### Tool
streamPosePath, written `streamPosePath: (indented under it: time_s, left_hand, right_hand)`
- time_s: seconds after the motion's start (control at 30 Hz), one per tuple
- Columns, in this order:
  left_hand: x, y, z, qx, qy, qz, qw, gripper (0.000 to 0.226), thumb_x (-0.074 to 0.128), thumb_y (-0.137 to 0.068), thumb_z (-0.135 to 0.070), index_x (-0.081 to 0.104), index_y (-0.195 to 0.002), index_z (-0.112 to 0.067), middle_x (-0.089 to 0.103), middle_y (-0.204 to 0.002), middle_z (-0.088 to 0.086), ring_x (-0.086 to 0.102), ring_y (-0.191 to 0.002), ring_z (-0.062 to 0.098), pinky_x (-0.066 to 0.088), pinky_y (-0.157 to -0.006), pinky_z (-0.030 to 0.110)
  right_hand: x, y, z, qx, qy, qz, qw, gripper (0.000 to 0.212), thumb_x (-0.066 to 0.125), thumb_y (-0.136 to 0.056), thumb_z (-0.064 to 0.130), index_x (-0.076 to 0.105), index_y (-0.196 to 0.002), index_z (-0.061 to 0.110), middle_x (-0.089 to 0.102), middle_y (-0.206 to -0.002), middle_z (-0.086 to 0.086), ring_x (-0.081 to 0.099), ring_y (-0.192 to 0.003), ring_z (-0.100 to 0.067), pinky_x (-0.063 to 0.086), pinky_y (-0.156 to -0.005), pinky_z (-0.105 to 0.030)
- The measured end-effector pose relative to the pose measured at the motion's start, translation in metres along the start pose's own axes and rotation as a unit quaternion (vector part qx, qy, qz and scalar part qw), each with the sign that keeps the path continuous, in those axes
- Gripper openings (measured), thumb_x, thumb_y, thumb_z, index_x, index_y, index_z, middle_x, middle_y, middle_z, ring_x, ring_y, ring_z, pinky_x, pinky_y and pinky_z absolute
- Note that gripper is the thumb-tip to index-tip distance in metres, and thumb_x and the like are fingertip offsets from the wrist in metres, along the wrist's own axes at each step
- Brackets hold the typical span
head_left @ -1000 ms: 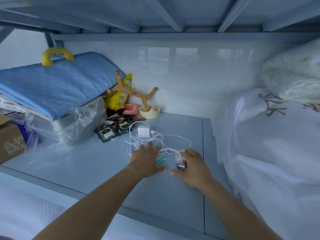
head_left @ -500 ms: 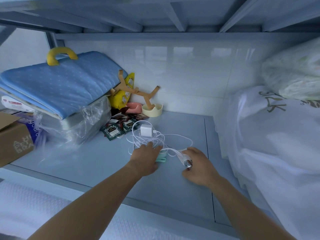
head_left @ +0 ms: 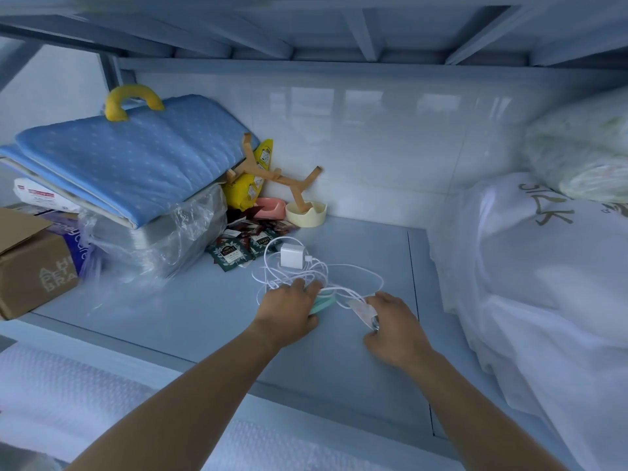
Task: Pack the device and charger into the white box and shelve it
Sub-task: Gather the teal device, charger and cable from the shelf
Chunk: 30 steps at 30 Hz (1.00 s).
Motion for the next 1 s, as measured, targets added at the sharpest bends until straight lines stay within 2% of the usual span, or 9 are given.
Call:
streamPosePath:
  time_s: [0.07, 0.2, 0.3, 0.37, 0.43, 0.57, 0.63, 0.7, 1.0]
  left_hand:
    - [-0.001, 0.005, 0.007, -0.01, 0.004, -0.008, 1.0, 0.057, 0.045, -0.084, -0.036, 0.027, -0.137, -0.024, 0.051, -0.124, 0.009, 0.058, -0.102, 0.033, 0.047, -0.074, 0.038]
    - [-0.001, 0.013, 0.014, -0.032, 0.02, 0.004, 0.999, 0.057, 0.054, -0.086, -0.037, 0.029, -0.136, -0.028, 0.049, -0.127, 0.006, 0.055, -0.11, 0.031, 0.047, -0.081, 0.041]
    - [-0.002, 0.018, 0.016, -0.039, 0.022, 0.009, 0.999, 0.059, 0.053, -0.085, -0.021, 0.027, -0.137, -0.03, 0.048, -0.13, 0.005, 0.053, -0.113, 0.031, 0.047, -0.084, 0.042]
    - [-0.001, 0.024, 0.018, -0.038, 0.018, 0.007, 0.999, 0.061, 0.051, -0.083, -0.016, 0.027, -0.137, -0.031, 0.048, -0.129, 0.004, 0.053, -0.112, 0.03, 0.047, -0.083, 0.041]
    - [0.0, 0.03, 0.021, -0.037, 0.017, 0.001, 0.999, 0.06, 0.051, -0.082, -0.016, 0.028, -0.136, -0.03, 0.049, -0.128, 0.004, 0.054, -0.112, 0.03, 0.048, -0.082, 0.041]
    - [-0.002, 0.04, 0.025, -0.038, 0.022, -0.015, 0.999, 0.058, 0.052, -0.081, -0.021, 0.03, -0.134, -0.029, 0.051, -0.125, 0.004, 0.056, -0.107, 0.031, 0.048, -0.079, 0.039]
    - [-0.002, 0.044, 0.025, -0.037, 0.022, -0.018, 0.999, 0.057, 0.052, -0.081, -0.021, 0.031, -0.134, -0.029, 0.052, -0.125, 0.004, 0.057, -0.106, 0.031, 0.048, -0.077, 0.039]
    - [-0.003, 0.047, 0.026, -0.04, 0.026, -0.02, 0.999, 0.058, 0.051, -0.08, -0.02, 0.031, -0.133, -0.029, 0.052, -0.125, 0.004, 0.057, -0.106, 0.031, 0.048, -0.078, 0.04]
    - [-0.014, 0.085, 0.022, -0.099, 0.024, -0.075, 0.992, 0.059, 0.052, -0.079, -0.018, 0.033, -0.131, -0.036, 0.053, -0.126, -0.003, 0.057, -0.103, 0.028, 0.05, -0.071, 0.037]
  right_hand:
    - [0.002, 0.001, 0.004, -0.009, -0.007, -0.004, 1.0, 0.053, 0.057, -0.067, 0.003, 0.053, -0.118, 0.012, 0.051, -0.118, -0.006, 0.048, -0.11, -0.028, 0.044, -0.086, -0.029]
    - [0.004, 0.003, 0.014, -0.016, -0.013, -0.024, 1.0, 0.052, 0.055, -0.066, -0.001, 0.056, -0.116, 0.01, 0.052, -0.117, -0.006, 0.051, -0.106, -0.028, 0.042, -0.085, -0.026]
    - [0.005, 0.007, 0.018, -0.019, -0.017, -0.016, 1.0, 0.048, 0.055, -0.069, 0.003, 0.058, -0.116, 0.012, 0.053, -0.113, -0.005, 0.05, -0.106, -0.028, 0.04, -0.08, -0.024]
    - [0.005, 0.01, 0.019, -0.011, -0.028, -0.008, 0.999, 0.044, 0.055, -0.073, 0.009, 0.058, -0.116, 0.017, 0.053, -0.114, -0.005, 0.049, -0.108, -0.028, 0.045, -0.08, -0.03]
    - [0.006, 0.014, 0.02, -0.001, -0.031, 0.004, 1.0, 0.042, 0.054, -0.078, 0.012, 0.056, -0.12, 0.018, 0.051, -0.123, -0.009, 0.046, -0.115, -0.028, 0.046, -0.088, -0.036]
    - [0.011, 0.017, 0.03, -0.032, 0.014, 0.037, 0.999, 0.051, 0.051, -0.078, 0.002, 0.051, -0.127, 0.015, 0.041, -0.135, -0.01, 0.038, -0.123, -0.03, 0.037, -0.098, -0.029]
    - [0.011, 0.016, 0.033, -0.033, 0.036, 0.046, 0.998, 0.05, 0.051, -0.075, -0.001, 0.051, -0.123, 0.01, 0.041, -0.132, -0.01, 0.04, -0.119, -0.03, 0.035, -0.09, -0.025]
    - [0.009, 0.016, 0.036, -0.033, 0.047, 0.038, 0.998, 0.044, 0.05, -0.071, -0.005, 0.055, -0.113, 0.009, 0.047, -0.117, -0.01, 0.046, -0.108, -0.031, 0.035, -0.078, -0.025]
    - [0.003, 0.022, 0.059, -0.11, -0.055, -0.001, 0.992, 0.055, 0.047, -0.067, -0.012, 0.061, -0.114, 0.01, 0.055, -0.114, -0.012, 0.052, -0.105, -0.031, 0.037, -0.079, -0.026]
Point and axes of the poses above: each hand's wrist, its own y-axis away from the middle knuckle, its own x-axis out of the palm, z = x × y, the point moved 6 cm from there along -y, towards the middle knuckle
